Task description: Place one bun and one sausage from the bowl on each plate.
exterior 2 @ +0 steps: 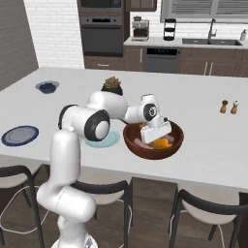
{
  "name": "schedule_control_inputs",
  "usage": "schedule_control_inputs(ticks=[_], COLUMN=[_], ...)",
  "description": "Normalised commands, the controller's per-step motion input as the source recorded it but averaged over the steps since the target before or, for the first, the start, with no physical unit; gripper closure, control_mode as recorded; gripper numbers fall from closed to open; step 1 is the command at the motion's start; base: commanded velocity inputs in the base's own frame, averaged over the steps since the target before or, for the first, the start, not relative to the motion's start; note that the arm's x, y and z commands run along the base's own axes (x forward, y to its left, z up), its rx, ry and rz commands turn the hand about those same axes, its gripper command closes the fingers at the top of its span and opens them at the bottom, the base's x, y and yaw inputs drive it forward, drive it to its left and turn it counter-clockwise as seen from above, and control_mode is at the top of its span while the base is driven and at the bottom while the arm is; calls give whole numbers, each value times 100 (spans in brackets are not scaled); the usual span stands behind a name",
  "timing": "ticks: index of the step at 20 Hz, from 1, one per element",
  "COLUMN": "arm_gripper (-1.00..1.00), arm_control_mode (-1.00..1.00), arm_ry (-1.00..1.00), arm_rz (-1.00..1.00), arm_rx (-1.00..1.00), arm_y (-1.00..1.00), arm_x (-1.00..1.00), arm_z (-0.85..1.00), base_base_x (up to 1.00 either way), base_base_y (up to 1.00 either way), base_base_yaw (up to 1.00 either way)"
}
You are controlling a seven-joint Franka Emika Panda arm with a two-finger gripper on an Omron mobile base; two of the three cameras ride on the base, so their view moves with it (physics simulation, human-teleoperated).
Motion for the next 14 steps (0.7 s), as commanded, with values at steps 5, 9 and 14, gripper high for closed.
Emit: schedule_control_inputs(ticks=[5,9,14], arm_gripper=[100,100,100], arm_control_mode=[-100,-100,-100], arm_ry=[-3,-21,-31], arm_rz=[0,0,0], arm_rx=[0,0,-5], arm_y=[0,28,97], arm_x=[-11,-29,-15], arm_z=[8,62,57], base_base_x=[0,0,0], base_base_y=[0,0,0], base_base_yaw=[0,0,0])
